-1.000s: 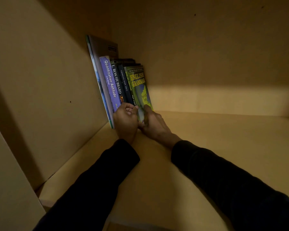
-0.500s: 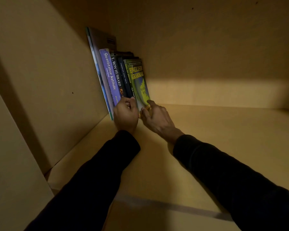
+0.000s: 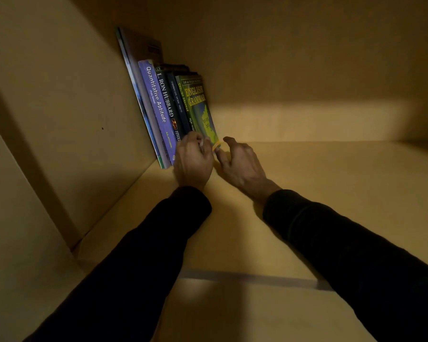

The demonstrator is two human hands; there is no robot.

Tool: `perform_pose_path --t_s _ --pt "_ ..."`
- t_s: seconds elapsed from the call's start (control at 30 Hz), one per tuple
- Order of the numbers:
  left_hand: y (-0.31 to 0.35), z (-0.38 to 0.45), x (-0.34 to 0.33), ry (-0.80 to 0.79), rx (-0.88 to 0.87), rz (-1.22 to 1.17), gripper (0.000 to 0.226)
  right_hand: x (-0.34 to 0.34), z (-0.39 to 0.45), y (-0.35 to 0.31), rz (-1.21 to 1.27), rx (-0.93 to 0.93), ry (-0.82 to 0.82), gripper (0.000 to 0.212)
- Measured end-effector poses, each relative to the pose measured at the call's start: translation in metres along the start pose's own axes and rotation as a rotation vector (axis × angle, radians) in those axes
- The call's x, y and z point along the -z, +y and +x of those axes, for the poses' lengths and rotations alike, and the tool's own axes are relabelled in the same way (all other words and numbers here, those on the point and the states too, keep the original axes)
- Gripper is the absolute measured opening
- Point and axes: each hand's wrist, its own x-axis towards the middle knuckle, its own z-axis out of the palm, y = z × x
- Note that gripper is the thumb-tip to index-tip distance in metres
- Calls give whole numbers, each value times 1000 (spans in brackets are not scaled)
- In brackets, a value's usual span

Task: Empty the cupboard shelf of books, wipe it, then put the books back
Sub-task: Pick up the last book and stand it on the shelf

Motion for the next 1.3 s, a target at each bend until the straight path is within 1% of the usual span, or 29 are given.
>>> perform_pose_path --t_s 0.33,0.4,0.5,0.57,0.7,0.93,1.13,1.3 --pt "18 -19 19 -85 -51 13 41 17 -22 -4 -80 -41 -26 41" --pt "22 -26 26 -93 -77 30 37 22 -28 -5 -83 -35 -31 42" --pt "30 -36 37 -83 -74 77 24 29 -37 -8 -96 -10 -41 41" --pt "36 -43 42 -85 -72 110 21 34 -43 -9 -99 8 -58 42" --pt "46 -54 49 -121 -84 167 25 49 -58 -12 -85 19 -72 42" --pt "75 -78 67 -156 -60 188 29 78 -76 -12 -63 27 -63 47" --pt "99 -100 87 -151 -39 197 31 98 -101 -14 -76 41 -73 49" --pt "109 -117 101 -157 -26 211 36 111 -121 -22 -85 55 -60 47"
